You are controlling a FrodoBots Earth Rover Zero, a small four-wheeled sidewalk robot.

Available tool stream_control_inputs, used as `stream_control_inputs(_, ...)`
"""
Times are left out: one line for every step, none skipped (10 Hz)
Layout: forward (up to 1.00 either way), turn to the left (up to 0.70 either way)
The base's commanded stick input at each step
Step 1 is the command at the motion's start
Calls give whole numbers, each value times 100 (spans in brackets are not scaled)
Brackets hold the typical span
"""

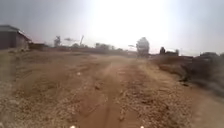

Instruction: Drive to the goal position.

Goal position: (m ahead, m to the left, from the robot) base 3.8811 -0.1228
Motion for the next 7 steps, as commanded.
stream_control_inputs(70,-14)
stream_control_inputs(70,-14)
stream_control_inputs(70,-14)
stream_control_inputs(70,-14)
stream_control_inputs(70,-13)
stream_control_inputs(70,-9)
stream_control_inputs(70,0)
